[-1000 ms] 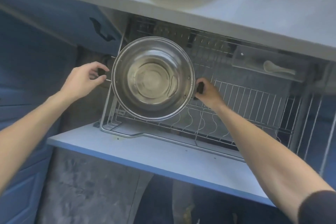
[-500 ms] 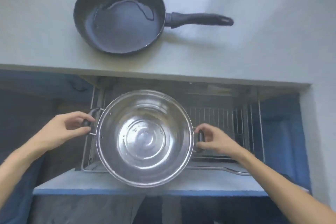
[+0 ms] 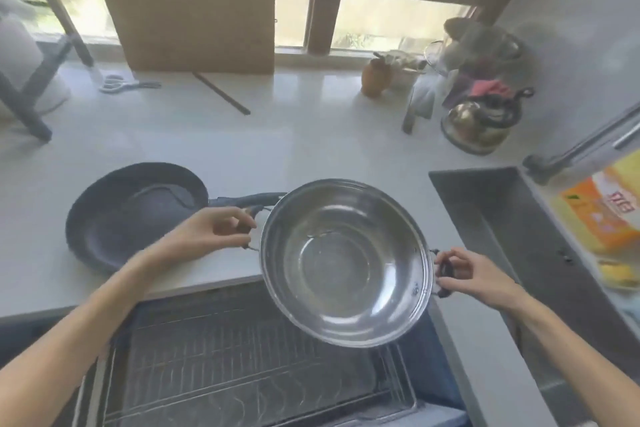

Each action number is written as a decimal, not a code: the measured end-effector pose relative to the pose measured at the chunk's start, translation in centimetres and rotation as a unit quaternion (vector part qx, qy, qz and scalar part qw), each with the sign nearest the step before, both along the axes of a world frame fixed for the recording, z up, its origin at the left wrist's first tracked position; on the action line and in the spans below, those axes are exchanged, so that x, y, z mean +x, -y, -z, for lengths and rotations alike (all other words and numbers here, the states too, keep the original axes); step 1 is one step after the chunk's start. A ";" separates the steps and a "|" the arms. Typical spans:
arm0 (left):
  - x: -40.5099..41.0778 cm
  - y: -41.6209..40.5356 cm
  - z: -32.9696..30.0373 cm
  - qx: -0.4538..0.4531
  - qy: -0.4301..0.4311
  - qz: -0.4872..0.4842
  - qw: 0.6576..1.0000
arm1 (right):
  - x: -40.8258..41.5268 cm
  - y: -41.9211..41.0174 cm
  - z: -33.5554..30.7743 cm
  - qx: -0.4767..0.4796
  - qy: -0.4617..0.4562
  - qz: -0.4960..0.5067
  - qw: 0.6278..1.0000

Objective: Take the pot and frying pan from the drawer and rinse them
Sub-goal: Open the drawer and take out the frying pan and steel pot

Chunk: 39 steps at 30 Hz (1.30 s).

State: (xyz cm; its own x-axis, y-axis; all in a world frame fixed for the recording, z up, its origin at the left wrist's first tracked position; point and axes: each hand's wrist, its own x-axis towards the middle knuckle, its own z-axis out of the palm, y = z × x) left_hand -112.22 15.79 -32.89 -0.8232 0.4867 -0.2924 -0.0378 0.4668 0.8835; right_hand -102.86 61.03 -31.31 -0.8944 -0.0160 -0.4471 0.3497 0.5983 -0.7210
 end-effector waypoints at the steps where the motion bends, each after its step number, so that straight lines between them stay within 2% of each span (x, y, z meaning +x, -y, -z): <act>1: -1.9 -1.5 0.0 -0.001 -0.005 -0.004 1.000 | -1.6 -1.2 -0.1 0.002 -0.010 0.010 1.000; 7: -11.8 -9.4 2.1 -0.076 -0.034 -0.040 0.996 | -11.5 -6.8 2.1 0.054 -0.043 0.030 0.997; 10: -14.7 -11.8 3.9 -0.106 -0.019 -0.051 0.993 | -14.8 -8.4 4.1 0.069 -0.038 0.022 0.997; 13: -16.2 -13.1 5.9 -0.127 -0.008 -0.068 0.990 | -16.8 -9.4 6.2 0.063 -0.030 0.019 0.997; 18: -17.0 -14.0 7.1 -0.097 -0.015 -0.106 0.990 | -18.4 -10.7 8.2 0.030 -0.047 0.036 0.998; 22: -17.0 -14.2 7.1 -0.137 -0.009 -0.085 0.987 | -17.8 -10.7 8.4 0.017 -0.041 0.044 0.998; 25: -15.2 -14.1 6.6 -0.176 -0.092 -0.101 0.975 | -15.5 -9.7 7.9 0.034 -0.082 0.094 0.992; 27: -12.3 -14.0 5.8 -0.137 -0.132 -0.160 0.969 | -12.6 -8.6 7.2 0.020 -0.139 0.147 0.979; 29: -8.7 -13.6 5.1 -0.070 -0.132 -0.172 0.974 | -9.0 -7.4 6.6 -0.020 -0.161 0.169 0.972; 35: 2.1 -10.0 3.9 -0.050 -0.142 -0.057 0.987 | 1.9 -1.8 5.0 -0.031 -0.090 0.060 0.994; 39: 9.7 -7.6 4.2 -0.077 -0.150 -0.014 0.986 | 7.6 2.3 4.8 -0.054 -0.082 0.041 0.994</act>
